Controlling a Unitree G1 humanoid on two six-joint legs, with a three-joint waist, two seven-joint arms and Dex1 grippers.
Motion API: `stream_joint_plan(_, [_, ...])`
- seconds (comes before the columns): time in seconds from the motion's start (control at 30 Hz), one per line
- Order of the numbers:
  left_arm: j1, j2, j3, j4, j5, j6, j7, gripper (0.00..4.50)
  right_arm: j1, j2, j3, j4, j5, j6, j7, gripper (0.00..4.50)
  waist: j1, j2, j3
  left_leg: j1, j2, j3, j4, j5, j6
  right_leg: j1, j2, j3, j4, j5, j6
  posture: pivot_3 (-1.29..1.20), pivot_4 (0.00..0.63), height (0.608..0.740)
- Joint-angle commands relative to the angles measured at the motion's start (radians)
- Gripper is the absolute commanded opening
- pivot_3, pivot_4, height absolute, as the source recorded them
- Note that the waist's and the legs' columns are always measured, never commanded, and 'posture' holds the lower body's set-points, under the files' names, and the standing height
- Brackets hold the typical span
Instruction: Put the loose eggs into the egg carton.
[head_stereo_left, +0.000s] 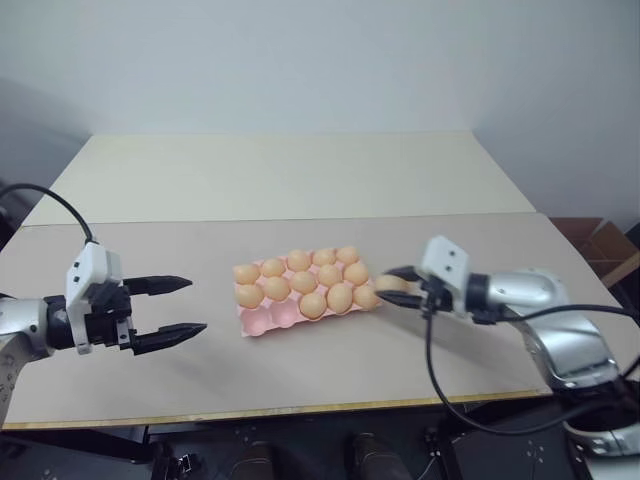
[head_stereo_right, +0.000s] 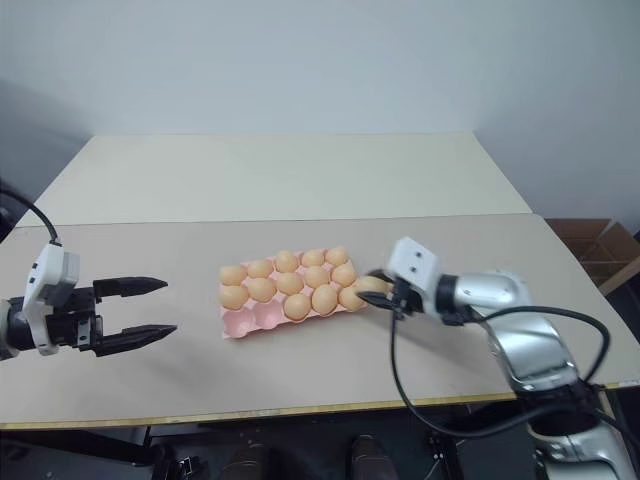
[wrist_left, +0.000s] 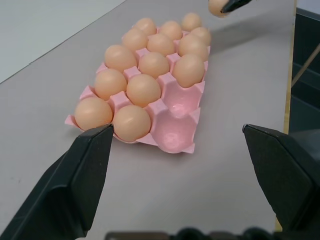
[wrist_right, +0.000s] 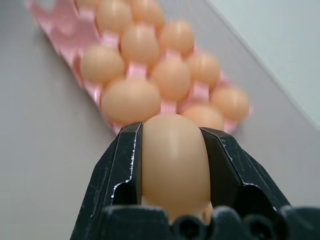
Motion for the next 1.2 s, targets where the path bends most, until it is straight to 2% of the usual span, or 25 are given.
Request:
stream_joint_plan(0.03, [-0.010, 0.009, 0.025, -0.022, -0.010, -0.001, 0.006, 4.50, -0.072, 0.089, 0.082, -0.005, -0.013, 0.013, -0.039, 1.58, 0.002, 0.000, 0.000, 0.000, 0.000, 0.000, 0.000, 0.000, 0.000, 0.000, 0.000, 0.000, 0.000, 0.000, 0.000, 0.00, 0.150, 0.740])
stream_joint_plan(0.3, [0.004, 0.007, 0.036, -0.032, -0.011, -0.001, 0.013, 4.50, -0.180, 0.279, 0.263, 0.127, -0.120, -0.026, -0.094, 1.58, 0.005, 0.000, 0.000, -0.002, 0.000, 0.001, 0.000, 0.000, 0.000, 0.000, -0.001, 0.000, -0.001, 0.001, 0.000, 0.00, 0.150, 0.740])
stream_joint_plan(0.5, [0.022, 0.005, 0.047, -0.042, -0.013, -0.002, 0.018, 4.50, -0.204, 0.359, 0.341, 0.215, -0.218, -0.048, -0.145, 1.58, 0.003, 0.000, 0.000, -0.002, 0.000, 0.000, 0.000, 0.000, 0.000, -0.001, 0.000, -0.001, 0.000, 0.001, 0.000, 0.00, 0.150, 0.740])
stream_joint_plan(0.67, [0.023, 0.003, 0.047, -0.041, -0.012, -0.004, 0.021, 4.50, -0.210, 0.389, 0.346, 0.204, -0.229, -0.028, -0.146, 3.21, 0.005, 0.000, 0.000, -0.002, 0.000, 0.000, 0.000, 0.000, 0.000, -0.001, -0.001, -0.001, 0.000, 0.001, 0.000, 0.00, 0.150, 0.740])
stream_joint_plan(0.77, [0.019, 0.002, 0.043, -0.040, -0.011, -0.006, 0.023, 4.50, -0.209, 0.399, 0.319, 0.181, -0.212, -0.020, -0.146, 4.33, 0.004, 0.000, 0.000, -0.002, 0.000, 0.000, 0.000, 0.000, 0.000, -0.001, -0.001, -0.001, 0.000, 0.001, 0.000, 0.00, 0.150, 0.740])
stream_joint_plan(0.8, [0.018, 0.001, 0.042, -0.040, -0.011, -0.007, 0.023, 4.50, -0.209, 0.395, 0.310, 0.171, -0.207, -0.014, -0.142, 4.48, 0.004, 0.000, 0.000, -0.001, 0.000, 0.000, 0.000, 0.000, 0.000, -0.001, 0.000, -0.001, 0.000, 0.001, 0.000, 0.00, 0.150, 0.740])
stream_joint_plan(0.9, [0.014, 0.001, 0.037, -0.038, -0.010, -0.009, 0.023, 4.50, -0.207, 0.368, 0.258, 0.112, -0.169, 0.007, -0.118, 4.48, 0.004, 0.000, 0.000, -0.002, 0.000, 0.000, 0.000, 0.000, 0.000, -0.001, 0.000, -0.001, 0.000, 0.001, 0.000, 0.00, 0.150, 0.740])
stream_joint_plan(1.03, [0.003, 0.002, 0.026, -0.026, -0.007, -0.014, 0.017, 4.50, -0.188, 0.294, 0.116, 0.006, -0.064, 0.064, -0.086, 4.48, 0.010, 0.000, 0.000, -0.002, 0.000, 0.000, 0.000, 0.000, 0.000, -0.001, -0.001, -0.001, 0.000, 0.001, 0.000, 0.00, 0.150, 0.740])
stream_joint_plan(1.2, [-0.014, 0.001, 0.015, -0.001, 0.004, -0.029, 0.010, 4.50, -0.083, 0.100, -0.106, -0.090, 0.078, 0.081, 0.014, 4.48, 0.014, 0.000, 0.000, -0.002, 0.000, 0.001, 0.000, 0.000, 0.000, 0.000, -0.001, -0.001, -0.001, 0.000, 0.000, 0.00, 0.150, 0.740])
